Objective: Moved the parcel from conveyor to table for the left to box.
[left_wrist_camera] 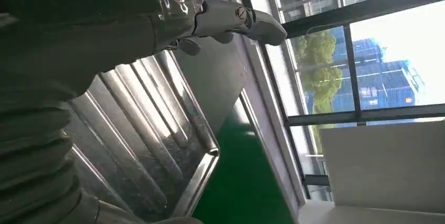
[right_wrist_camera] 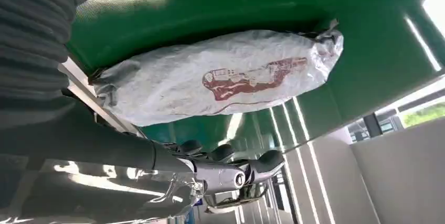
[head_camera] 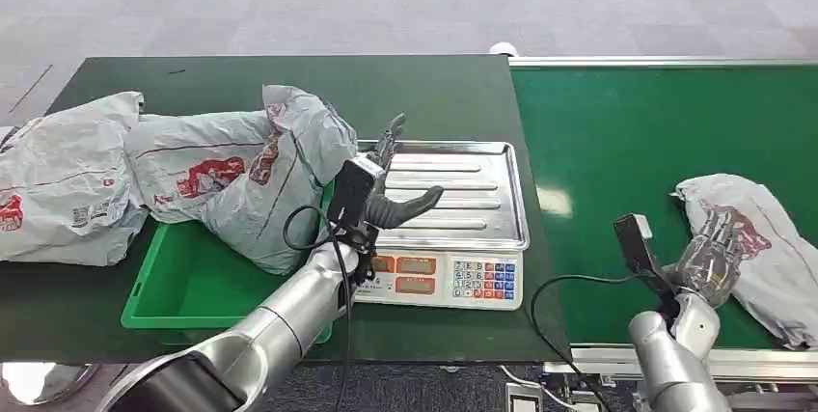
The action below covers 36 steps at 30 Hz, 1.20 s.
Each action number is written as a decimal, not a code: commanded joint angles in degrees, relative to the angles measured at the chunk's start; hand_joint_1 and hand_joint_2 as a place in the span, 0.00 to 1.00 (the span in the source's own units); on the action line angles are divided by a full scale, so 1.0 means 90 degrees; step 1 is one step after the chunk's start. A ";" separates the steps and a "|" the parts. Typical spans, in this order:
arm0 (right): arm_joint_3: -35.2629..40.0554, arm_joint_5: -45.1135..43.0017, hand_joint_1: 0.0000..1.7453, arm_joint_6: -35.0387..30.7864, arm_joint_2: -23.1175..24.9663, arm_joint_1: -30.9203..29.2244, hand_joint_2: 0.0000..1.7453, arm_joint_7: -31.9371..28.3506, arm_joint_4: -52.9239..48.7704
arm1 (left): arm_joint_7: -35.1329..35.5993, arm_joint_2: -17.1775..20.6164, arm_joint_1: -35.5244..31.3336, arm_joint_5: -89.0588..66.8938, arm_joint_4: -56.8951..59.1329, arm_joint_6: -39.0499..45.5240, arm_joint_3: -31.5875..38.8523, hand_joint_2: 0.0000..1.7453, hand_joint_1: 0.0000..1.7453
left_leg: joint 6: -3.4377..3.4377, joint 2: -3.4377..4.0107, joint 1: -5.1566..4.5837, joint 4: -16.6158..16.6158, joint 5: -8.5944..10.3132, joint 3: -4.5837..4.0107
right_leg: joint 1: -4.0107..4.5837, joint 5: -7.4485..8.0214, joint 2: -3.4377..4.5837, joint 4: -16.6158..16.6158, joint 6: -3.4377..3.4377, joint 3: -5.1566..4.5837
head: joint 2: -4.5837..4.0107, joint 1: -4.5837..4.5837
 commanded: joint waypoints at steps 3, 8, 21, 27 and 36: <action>-0.0305 -0.0236 0.00 0.0867 -0.0144 -0.0530 1.00 0.0294 0.1010 | 0.0024 0.0131 -0.0098 -0.0241 0.0170 0.0006 0.0636 1.00 0.00 | -0.0001 0.0033 0.0000 -0.0010 -0.0012 0.0038 | 0.0003 -0.0002 0.0023 -0.0013 -0.0006 0.0031 | 0.0000 0.0000; -0.0196 -0.0048 0.00 0.1256 -0.0338 -0.0693 1.00 0.0651 0.1244 | 0.0024 0.0168 -0.0074 -0.0355 0.0129 -0.0012 0.0857 1.00 0.00 | 0.0000 0.0018 -0.0005 -0.0005 -0.0004 0.0014 | -0.0004 0.0000 0.0012 -0.0004 -0.0002 0.0009 | 0.0000 0.0000; -0.0226 -0.0108 0.00 0.1397 -0.0420 -0.0670 1.00 0.0612 0.1341 | 0.0024 0.0178 -0.0030 -0.0481 0.0084 -0.0046 0.0979 1.00 0.00 | -0.0001 0.0032 -0.0002 -0.0009 -0.0013 0.0039 | 0.0000 -0.0003 0.0022 -0.0011 -0.0007 0.0032 | 0.0000 0.0000; -0.0260 -0.0140 0.00 0.1526 -0.0525 -0.0566 1.00 0.0683 0.1403 | 0.0024 0.0187 -0.0031 -0.0554 0.0088 -0.0047 0.1052 1.00 0.00 | -0.0001 0.0029 -0.0002 -0.0012 -0.0012 0.0044 | 0.0001 -0.0004 0.0016 -0.0013 -0.0007 0.0038 | 0.0000 0.0000; -0.0024 0.0166 0.00 0.1411 -0.0601 -0.0403 1.00 0.1081 0.1285 | 0.0024 0.0198 0.0025 -0.0891 0.0005 -0.0044 0.1527 1.00 0.00 | -0.0001 0.0022 0.0000 -0.0010 -0.0011 0.0033 | 0.0002 -0.0004 0.0014 -0.0013 -0.0006 0.0029 | 0.0000 0.0000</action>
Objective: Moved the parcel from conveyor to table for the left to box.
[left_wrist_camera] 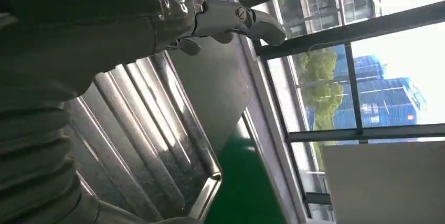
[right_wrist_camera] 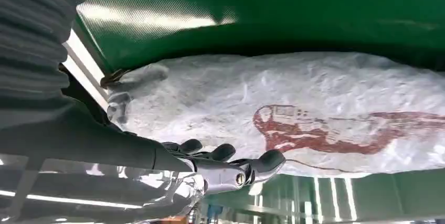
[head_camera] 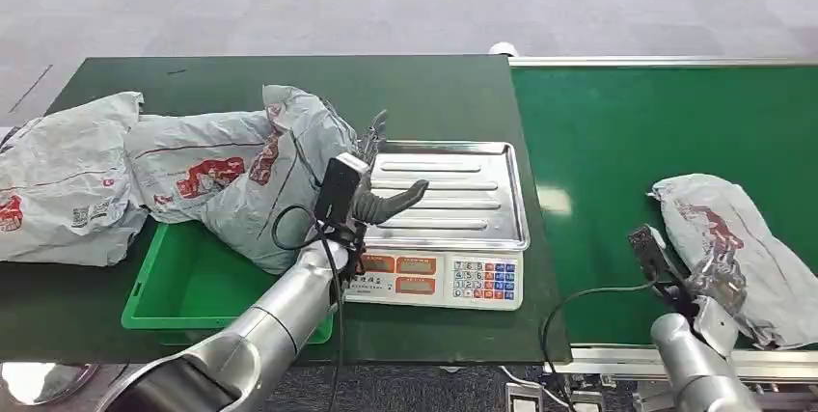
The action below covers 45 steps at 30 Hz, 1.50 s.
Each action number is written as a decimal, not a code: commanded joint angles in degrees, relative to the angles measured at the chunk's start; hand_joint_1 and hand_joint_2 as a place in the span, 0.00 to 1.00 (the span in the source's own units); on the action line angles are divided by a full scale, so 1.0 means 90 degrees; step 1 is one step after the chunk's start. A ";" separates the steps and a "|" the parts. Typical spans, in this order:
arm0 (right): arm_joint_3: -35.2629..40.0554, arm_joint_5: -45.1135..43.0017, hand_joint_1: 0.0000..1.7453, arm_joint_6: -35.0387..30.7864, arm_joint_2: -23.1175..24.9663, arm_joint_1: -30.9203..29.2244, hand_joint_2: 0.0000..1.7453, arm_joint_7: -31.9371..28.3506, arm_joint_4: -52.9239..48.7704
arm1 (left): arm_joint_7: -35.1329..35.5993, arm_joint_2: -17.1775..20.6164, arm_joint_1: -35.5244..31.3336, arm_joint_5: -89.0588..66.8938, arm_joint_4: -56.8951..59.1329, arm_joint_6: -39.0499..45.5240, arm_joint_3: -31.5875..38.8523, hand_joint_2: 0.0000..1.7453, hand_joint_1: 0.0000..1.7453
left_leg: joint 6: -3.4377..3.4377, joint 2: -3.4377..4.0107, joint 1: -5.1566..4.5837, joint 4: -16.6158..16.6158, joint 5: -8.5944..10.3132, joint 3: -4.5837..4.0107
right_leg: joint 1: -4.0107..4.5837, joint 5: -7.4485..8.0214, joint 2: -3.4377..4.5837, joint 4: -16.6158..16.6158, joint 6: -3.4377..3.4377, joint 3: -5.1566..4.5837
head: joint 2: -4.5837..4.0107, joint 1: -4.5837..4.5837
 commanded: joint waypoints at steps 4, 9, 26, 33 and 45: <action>-0.0023 0.0225 0.00 0.0040 -0.0104 -0.0017 1.00 0.0306 0.0340 | 0.0027 0.0189 -0.0040 -0.0243 0.0072 -0.0014 0.0822 1.00 0.00 | -0.0003 0.0018 0.0003 -0.0014 -0.0011 0.0043 | 0.0006 -0.0006 0.0008 -0.0017 -0.0007 0.0040 | 0.0000 0.0000; 0.0029 0.0262 0.00 0.0135 -0.0200 -0.0198 1.00 0.0330 0.0509 | 0.0027 0.0206 -0.0037 -0.0266 0.0060 0.0005 0.0959 1.00 0.00 | 0.0000 0.0016 -0.0003 -0.0005 -0.0005 0.0014 | -0.0001 -0.0001 0.0011 -0.0003 -0.0003 0.0009 | 0.0000 0.0000; 0.0135 0.0357 0.00 0.0609 -0.0337 -0.0597 1.00 0.0517 0.0819 | 0.0027 0.0213 0.0019 -0.0293 -0.0018 0.0029 0.1133 1.00 0.00 | 0.0000 0.0029 -0.0002 -0.0005 -0.0009 0.0023 | 0.0000 0.0001 0.0021 -0.0007 -0.0004 0.0018 | 0.0000 0.0000; 0.0135 0.0357 0.00 0.0609 -0.0337 -0.0597 1.00 0.0517 0.0819 | 0.0027 0.0213 0.0019 -0.0293 -0.0018 0.0029 0.1133 1.00 0.00 | 0.0000 0.0028 -0.0002 -0.0008 -0.0009 0.0030 | 0.0000 -0.0001 0.0019 -0.0009 -0.0005 0.0024 | 0.0000 0.0000; -0.0375 -0.0574 1.00 0.2196 -0.0121 -0.0743 1.00 -0.0422 0.0711 | 0.0027 0.0330 0.0070 -0.0467 -0.0113 -0.0066 0.1334 1.00 0.00 | -0.0001 0.0037 0.0000 -0.0008 -0.0009 0.0030 | 0.0002 0.0003 0.0028 -0.0010 -0.0006 0.0023 | 0.0000 0.0000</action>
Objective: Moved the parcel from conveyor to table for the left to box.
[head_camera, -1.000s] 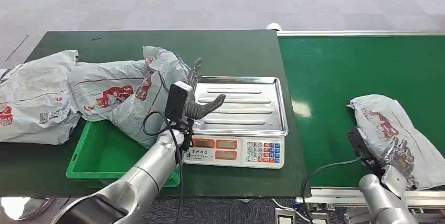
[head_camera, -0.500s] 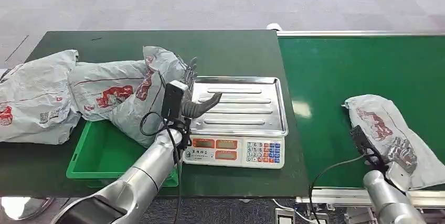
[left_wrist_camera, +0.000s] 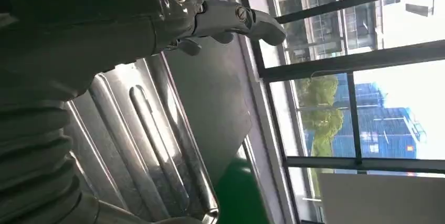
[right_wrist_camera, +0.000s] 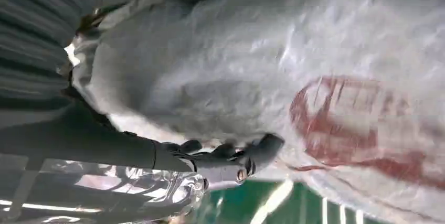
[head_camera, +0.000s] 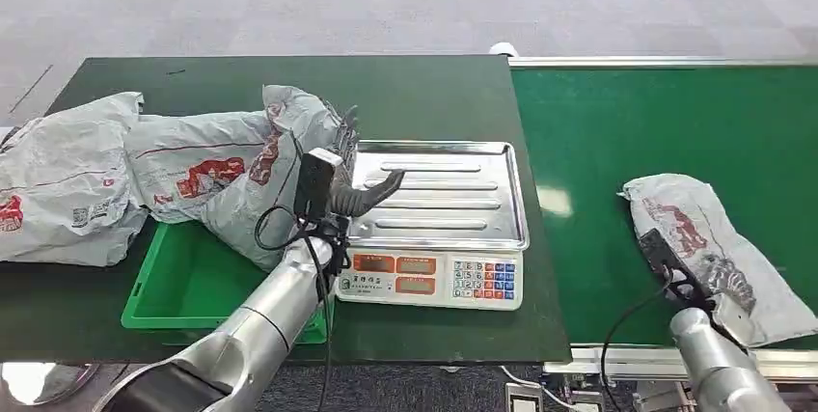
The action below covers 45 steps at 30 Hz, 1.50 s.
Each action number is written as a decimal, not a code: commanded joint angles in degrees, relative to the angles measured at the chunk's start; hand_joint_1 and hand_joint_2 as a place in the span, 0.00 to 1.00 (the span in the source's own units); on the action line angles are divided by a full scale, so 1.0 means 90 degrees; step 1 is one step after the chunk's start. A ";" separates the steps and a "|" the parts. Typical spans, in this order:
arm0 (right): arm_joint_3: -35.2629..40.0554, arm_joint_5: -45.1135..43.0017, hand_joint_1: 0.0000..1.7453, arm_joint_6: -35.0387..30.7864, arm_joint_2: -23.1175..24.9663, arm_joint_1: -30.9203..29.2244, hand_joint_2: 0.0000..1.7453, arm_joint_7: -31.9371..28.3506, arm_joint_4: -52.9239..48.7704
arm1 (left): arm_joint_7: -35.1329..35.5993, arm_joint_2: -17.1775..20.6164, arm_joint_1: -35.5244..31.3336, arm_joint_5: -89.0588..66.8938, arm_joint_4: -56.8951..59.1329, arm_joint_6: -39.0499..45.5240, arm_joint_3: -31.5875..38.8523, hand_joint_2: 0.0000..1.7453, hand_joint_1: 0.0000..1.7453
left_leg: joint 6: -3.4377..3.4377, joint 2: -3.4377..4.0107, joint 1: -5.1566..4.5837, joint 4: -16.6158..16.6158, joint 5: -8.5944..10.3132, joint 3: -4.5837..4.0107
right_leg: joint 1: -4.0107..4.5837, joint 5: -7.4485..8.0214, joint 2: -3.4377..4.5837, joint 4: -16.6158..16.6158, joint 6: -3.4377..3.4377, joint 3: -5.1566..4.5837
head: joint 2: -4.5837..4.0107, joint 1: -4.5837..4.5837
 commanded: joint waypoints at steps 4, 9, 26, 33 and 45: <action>-0.0343 -0.0397 1.00 0.0698 0.0331 -0.0426 1.00 -0.0372 0.0159 | 0.0027 0.0187 -0.0059 -0.0158 0.0103 -0.0109 0.0549 1.00 0.00 | -0.0002 0.0033 0.0003 -0.0006 -0.0008 0.0023 | 0.0005 0.0003 0.0028 -0.0009 -0.0005 0.0015 | 0.0000 0.0000; -0.0328 -0.0390 1.00 0.0633 0.0395 -0.0417 1.00 -0.0331 0.0105 | 0.0027 0.0163 -0.0086 -0.0183 0.0141 -0.0104 0.0575 1.00 0.00 | -0.0005 0.0045 0.0005 -0.0020 -0.0014 0.0060 | 0.0009 0.0000 0.0033 -0.0025 -0.0011 0.0051 | 0.0000 0.0000; -0.0625 -0.1395 1.00 -0.2976 0.1348 -0.0044 1.00 -0.3547 -0.3139 | 0.0027 0.0073 0.0060 -0.0380 -0.0043 -0.0023 0.0717 1.00 0.00 | -0.0004 0.0058 -0.0006 -0.0005 -0.0013 0.0025 | -0.0004 0.0003 0.0049 0.0002 -0.0008 0.0007 | 0.0000 0.0000; -0.0124 -0.2854 1.00 -0.2976 0.1243 0.0522 1.00 -0.4742 -0.4429 | 0.0027 -0.0027 -0.0178 -0.0452 0.0222 0.0034 0.0650 1.00 0.00 | -0.0004 0.0004 0.0001 -0.0005 -0.0002 0.0019 | 0.0003 -0.0004 -0.0003 -0.0003 -0.0005 0.0013 | 0.0000 0.0000; 0.0467 -0.2900 1.00 -0.2976 0.1695 0.0952 1.00 -0.4901 -0.5529 | 0.0027 -0.0041 -0.0063 -0.0429 0.0028 0.0073 0.0602 1.00 0.00 | -0.0003 0.0019 -0.0001 -0.0005 -0.0008 0.0025 | 0.0001 -0.0003 0.0012 -0.0002 -0.0007 0.0017 | 0.0000 0.0000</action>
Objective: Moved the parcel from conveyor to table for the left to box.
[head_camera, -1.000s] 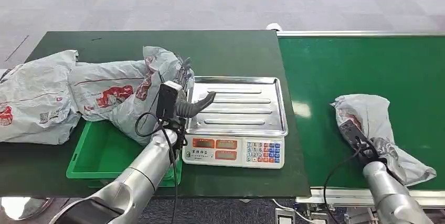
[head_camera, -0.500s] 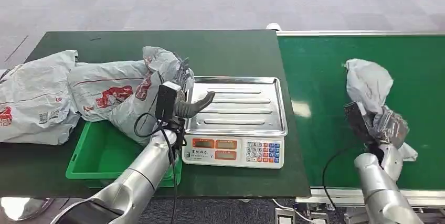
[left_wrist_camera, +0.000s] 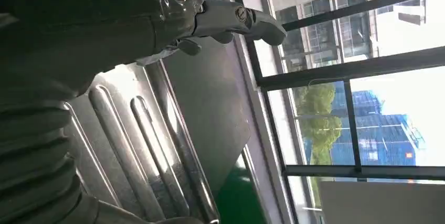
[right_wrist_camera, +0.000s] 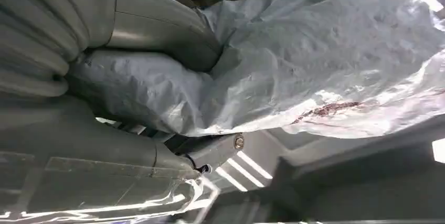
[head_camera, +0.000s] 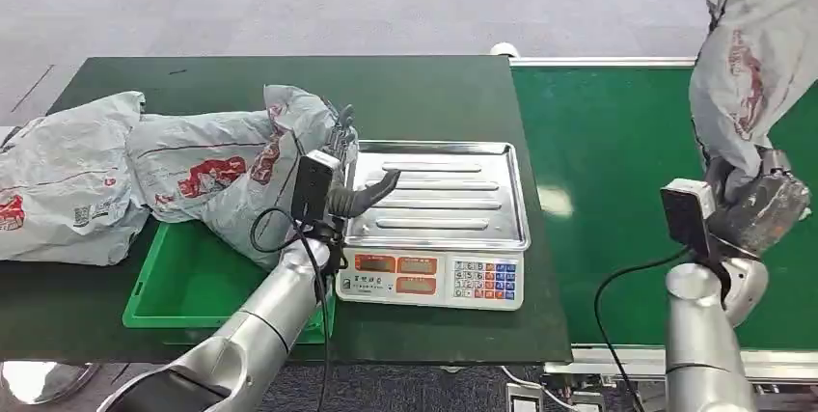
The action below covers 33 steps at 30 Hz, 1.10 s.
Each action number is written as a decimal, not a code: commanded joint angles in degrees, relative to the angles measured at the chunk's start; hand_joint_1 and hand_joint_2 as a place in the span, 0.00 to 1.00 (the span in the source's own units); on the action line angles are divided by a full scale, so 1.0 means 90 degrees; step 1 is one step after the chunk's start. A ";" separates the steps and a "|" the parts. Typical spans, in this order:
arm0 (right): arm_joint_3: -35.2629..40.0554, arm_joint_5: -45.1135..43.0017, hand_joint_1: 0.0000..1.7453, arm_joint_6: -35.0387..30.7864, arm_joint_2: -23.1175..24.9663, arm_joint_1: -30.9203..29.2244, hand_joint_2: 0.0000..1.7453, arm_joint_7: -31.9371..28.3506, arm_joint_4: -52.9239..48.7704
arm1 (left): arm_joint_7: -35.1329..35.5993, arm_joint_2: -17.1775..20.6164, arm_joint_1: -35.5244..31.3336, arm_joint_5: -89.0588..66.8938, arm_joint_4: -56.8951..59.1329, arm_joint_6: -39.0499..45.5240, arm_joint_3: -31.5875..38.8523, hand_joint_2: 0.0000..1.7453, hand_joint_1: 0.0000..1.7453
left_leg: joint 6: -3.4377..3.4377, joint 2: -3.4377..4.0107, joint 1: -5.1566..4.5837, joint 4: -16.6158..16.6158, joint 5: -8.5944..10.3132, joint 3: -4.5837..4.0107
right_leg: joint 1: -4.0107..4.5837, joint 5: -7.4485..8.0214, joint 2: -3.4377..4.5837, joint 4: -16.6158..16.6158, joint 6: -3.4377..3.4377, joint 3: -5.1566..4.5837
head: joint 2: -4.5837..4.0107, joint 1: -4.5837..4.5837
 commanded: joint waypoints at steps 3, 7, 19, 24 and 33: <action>0.1525 -0.0366 1.00 0.0010 0.0187 0.0274 1.00 0.0610 -0.0925 | 0.0027 0.0093 -0.0343 -0.0139 0.0344 0.0487 0.0166 1.00 0.00 | -0.0004 0.0034 0.0006 -0.0003 -0.0011 0.0023 | 0.0009 -0.0001 0.0023 -0.0005 -0.0007 0.0015 | 0.0000 0.0000; 0.3306 0.0197 1.00 0.0491 0.0276 -0.0322 1.00 0.1629 0.0087 | 0.0027 0.0312 -0.0438 -0.0313 0.0111 0.0720 0.0115 1.00 0.00 | -0.0005 0.0067 0.0005 -0.0002 -0.0010 0.0018 | 0.0007 0.0010 0.0061 -0.0004 -0.0006 0.0002 | 0.0000 0.0002; 0.4700 0.0420 1.00 0.2907 0.0931 -0.0977 1.00 0.2546 0.0786 | 0.0027 0.0386 -0.0493 -0.0323 -0.0057 0.0385 0.0039 1.00 0.00 | -0.0021 0.0060 0.0014 -0.0011 0.0001 0.0041 | 0.0016 0.0004 0.0048 -0.0006 -0.0014 0.0024 | 0.0000 0.0000; 0.4942 -0.0186 1.00 0.3996 0.0966 -0.1215 1.00 0.2440 0.1380 | 0.0027 0.0467 -0.0336 -0.0267 -0.0525 0.0572 -0.0124 1.00 0.00 | -0.0020 0.0046 0.0015 -0.0006 0.0007 0.0024 | 0.0016 0.0008 0.0039 -0.0004 -0.0011 0.0015 | 0.0000 0.0000; 0.5232 -0.0528 0.00 0.4490 0.0942 -0.1524 1.00 0.2393 0.1980 | 0.0027 0.0490 -0.0337 -0.0177 -0.0646 0.0711 -0.0223 1.00 0.00 | -0.0019 0.0024 0.0009 -0.0005 0.0011 0.0013 | 0.0010 0.0006 0.0021 0.0000 -0.0010 0.0007 | 0.0000 0.0000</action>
